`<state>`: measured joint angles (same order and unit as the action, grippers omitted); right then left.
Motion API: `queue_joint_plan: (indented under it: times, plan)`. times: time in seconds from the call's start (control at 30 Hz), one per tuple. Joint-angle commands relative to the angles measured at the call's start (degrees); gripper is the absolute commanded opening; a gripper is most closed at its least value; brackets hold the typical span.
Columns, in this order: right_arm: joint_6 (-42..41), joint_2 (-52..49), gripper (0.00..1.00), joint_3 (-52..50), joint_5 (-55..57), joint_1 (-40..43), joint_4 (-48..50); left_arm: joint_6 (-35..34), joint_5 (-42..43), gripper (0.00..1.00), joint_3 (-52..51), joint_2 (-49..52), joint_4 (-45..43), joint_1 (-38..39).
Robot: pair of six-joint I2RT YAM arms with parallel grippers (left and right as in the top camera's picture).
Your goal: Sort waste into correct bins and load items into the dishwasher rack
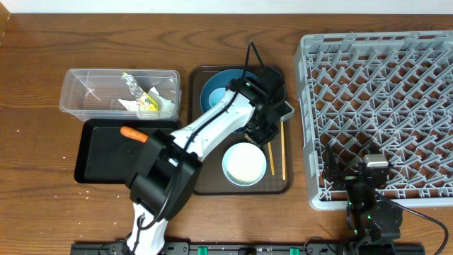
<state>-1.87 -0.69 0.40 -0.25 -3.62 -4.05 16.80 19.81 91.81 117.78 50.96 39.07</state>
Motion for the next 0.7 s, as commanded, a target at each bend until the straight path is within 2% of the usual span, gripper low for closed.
queue_joint_plan:
  times: [0.0, 0.37, 0.57, 0.67]
  plan:
    - [0.68, 0.24, 0.99, -0.09, -0.02, 1.55, -0.22, 1.25, 0.90, 0.06, 1.01, 0.24, 0.42, -0.11]
    - [0.68, 0.26, 0.99, -0.09, -0.02, 1.55, -0.22, 0.39, -3.28, 0.06, 1.01, 0.24, 6.27, -0.33]
    - [0.68, 0.24, 0.99, -0.09, -0.02, 1.55, -0.22, -1.01, -10.67, 0.06, 1.01, 0.24, 9.27, -1.64]
    - [0.68, 0.24, 0.99, -0.09, -0.02, 1.55, -0.22, -1.51, -11.82, 0.06, 1.01, 0.24, 9.75, -2.75]
